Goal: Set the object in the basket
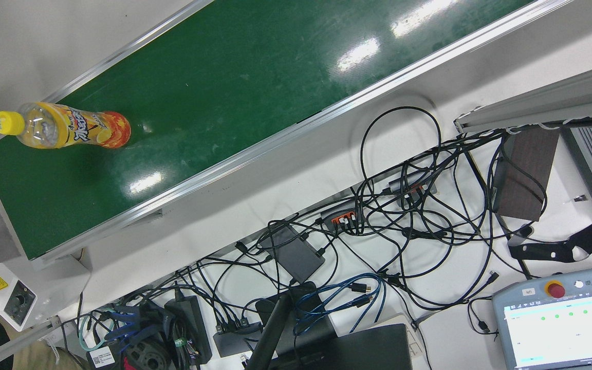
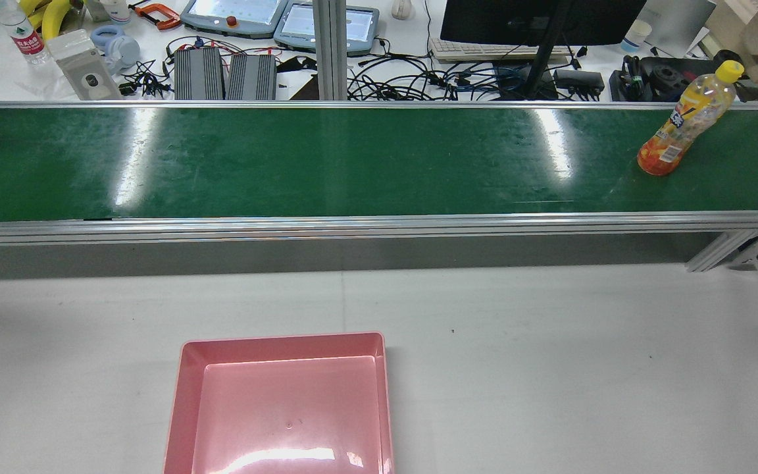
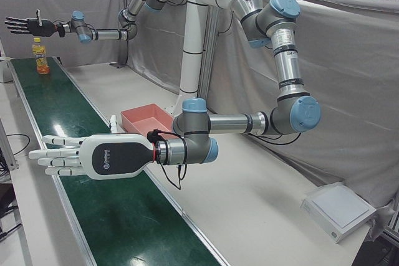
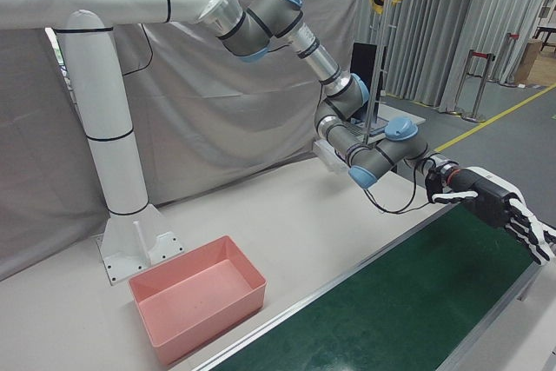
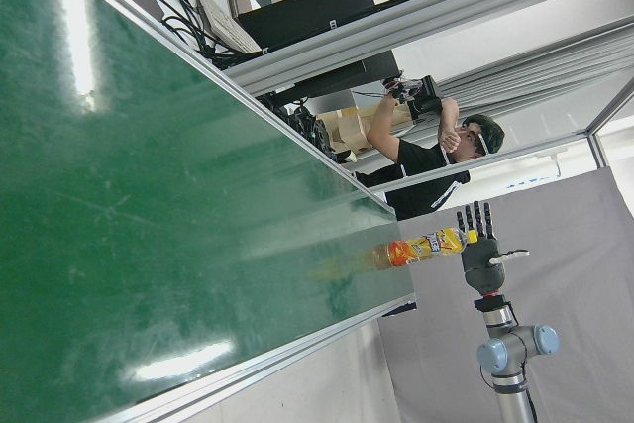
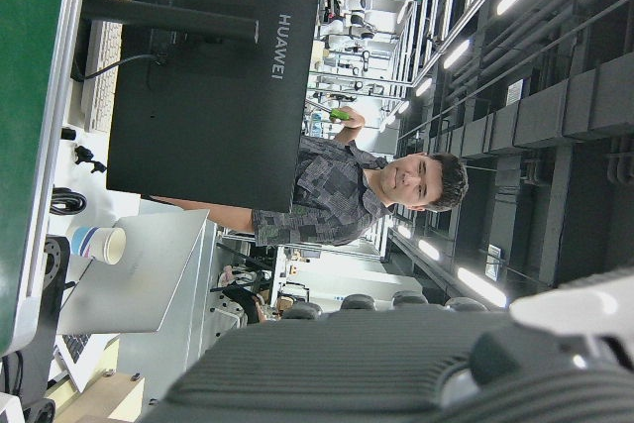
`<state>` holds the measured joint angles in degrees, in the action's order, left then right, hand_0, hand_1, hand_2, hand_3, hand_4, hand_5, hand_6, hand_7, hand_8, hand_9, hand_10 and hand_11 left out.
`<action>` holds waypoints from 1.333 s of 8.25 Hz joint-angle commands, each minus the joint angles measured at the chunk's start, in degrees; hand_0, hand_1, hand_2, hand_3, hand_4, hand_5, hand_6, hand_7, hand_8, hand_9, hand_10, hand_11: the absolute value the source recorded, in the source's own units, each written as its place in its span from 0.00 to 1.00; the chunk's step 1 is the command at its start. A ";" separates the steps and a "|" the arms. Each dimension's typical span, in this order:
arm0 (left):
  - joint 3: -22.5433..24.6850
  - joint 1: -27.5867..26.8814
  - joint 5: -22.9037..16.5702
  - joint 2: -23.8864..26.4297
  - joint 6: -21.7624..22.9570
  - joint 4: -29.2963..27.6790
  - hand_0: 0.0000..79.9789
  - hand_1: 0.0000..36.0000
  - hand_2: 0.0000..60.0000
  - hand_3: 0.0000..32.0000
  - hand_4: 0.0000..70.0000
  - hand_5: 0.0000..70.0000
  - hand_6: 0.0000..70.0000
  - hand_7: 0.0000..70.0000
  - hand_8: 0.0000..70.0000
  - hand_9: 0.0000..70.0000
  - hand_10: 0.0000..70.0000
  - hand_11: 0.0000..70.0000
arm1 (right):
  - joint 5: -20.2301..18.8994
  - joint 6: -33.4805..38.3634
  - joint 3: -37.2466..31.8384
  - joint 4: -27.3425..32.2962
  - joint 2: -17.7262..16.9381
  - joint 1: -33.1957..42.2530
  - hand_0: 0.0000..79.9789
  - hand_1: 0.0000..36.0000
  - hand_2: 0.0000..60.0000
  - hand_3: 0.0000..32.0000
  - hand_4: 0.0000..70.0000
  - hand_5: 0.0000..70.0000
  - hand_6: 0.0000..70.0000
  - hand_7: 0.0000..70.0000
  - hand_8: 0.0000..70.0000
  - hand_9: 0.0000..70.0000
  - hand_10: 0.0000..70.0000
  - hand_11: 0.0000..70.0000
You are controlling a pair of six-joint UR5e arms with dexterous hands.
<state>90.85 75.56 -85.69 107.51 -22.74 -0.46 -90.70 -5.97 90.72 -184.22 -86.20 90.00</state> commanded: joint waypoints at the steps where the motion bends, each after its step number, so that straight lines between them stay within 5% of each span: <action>1: 0.64 0.02 0.00 0.07 0.59 0.20 0.59 0.17 0.00 0.00 0.25 0.24 0.02 0.00 0.12 0.20 0.12 0.19 | 0.00 0.00 0.07 0.00 0.06 0.00 0.00 0.00 0.00 0.00 0.00 0.00 0.00 0.00 0.00 0.00 0.00 0.00; 11: -0.94 -2.35 0.00 0.60 0.68 0.02 0.59 0.19 0.00 0.00 0.23 0.21 0.00 0.00 0.09 0.16 0.12 0.18 | 0.00 0.00 -0.10 0.00 -0.03 0.00 0.00 0.00 0.00 0.00 0.00 0.00 0.00 0.00 0.00 0.00 0.00 0.00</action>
<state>90.80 74.16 -85.73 107.91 -22.05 -0.33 -90.70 -5.98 90.64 -184.22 -86.16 90.00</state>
